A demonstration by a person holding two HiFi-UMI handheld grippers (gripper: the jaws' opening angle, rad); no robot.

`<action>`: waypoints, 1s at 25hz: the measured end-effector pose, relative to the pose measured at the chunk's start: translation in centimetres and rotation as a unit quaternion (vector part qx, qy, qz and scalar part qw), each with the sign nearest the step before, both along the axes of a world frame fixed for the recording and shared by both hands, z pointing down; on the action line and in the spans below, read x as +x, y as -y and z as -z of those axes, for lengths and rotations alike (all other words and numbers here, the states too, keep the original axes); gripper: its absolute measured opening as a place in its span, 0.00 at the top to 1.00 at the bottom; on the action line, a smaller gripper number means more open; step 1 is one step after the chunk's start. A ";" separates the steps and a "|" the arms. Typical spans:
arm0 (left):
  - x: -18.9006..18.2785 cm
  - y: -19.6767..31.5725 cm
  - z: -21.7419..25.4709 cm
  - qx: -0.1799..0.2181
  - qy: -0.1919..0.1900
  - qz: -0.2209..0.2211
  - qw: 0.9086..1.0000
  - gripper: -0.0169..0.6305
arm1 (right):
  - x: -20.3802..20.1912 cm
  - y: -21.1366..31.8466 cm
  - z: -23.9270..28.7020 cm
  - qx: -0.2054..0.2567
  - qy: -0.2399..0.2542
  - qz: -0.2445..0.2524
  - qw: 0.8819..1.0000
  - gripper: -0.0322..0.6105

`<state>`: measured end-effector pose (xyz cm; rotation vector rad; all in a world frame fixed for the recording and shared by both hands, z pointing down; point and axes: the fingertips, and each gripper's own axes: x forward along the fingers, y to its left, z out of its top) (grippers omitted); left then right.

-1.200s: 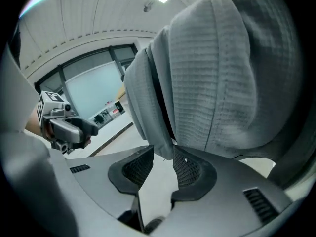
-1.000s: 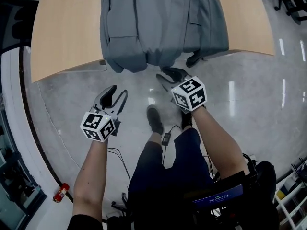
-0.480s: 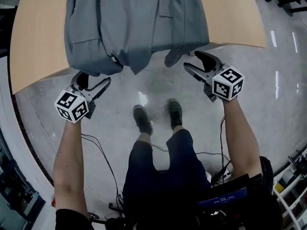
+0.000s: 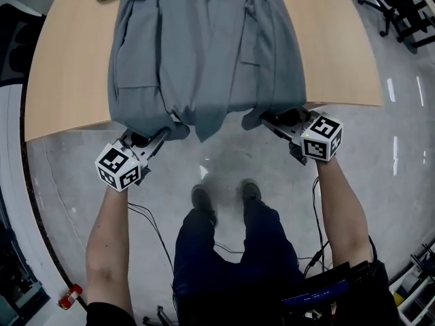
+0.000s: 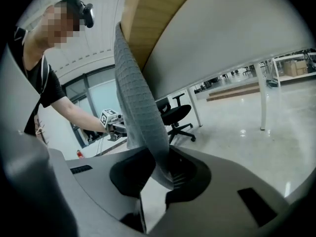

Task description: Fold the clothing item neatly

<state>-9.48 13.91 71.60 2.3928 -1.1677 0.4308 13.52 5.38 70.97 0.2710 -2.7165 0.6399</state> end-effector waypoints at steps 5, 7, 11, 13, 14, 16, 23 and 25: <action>2.6 -2.8 1.6 -0.013 -0.011 -0.039 0.999 0.94 | 1.6 -3.7 1.1 -0.046 0.000 0.025 0.999 0.91; 3.4 -5.2 2.9 -0.024 -0.027 -0.045 0.998 0.94 | 2.5 -5.2 1.9 -0.063 0.003 0.023 0.998 0.92; 4.5 -8.8 6.6 -0.038 -0.083 -0.042 0.995 0.94 | 3.9 -6.8 4.0 -0.101 0.014 0.009 0.995 0.92; 5.1 -10.1 9.0 -0.037 -0.113 -0.038 0.992 0.94 | 4.4 -8.1 5.9 -0.122 0.025 0.010 0.992 0.92; 5.4 -10.6 10.4 -0.034 -0.127 -0.037 0.991 0.94 | 4.5 -8.8 7.1 -0.129 0.032 0.011 0.991 0.92; 5.8 -11.4 13.0 -0.026 -0.140 -0.040 0.989 0.94 | 4.8 -10.1 9.6 -0.132 0.046 0.012 0.990 0.92; 4.9 -12.5 19.1 -0.031 -0.167 -0.035 0.985 0.94 | 4.5 -11.1 18.4 -0.158 0.079 -0.016 0.984 0.92; 4.2 -12.5 20.6 -0.055 -0.186 -0.037 0.980 0.94 | 4.2 -10.7 20.5 -0.158 0.065 -0.018 0.985 0.92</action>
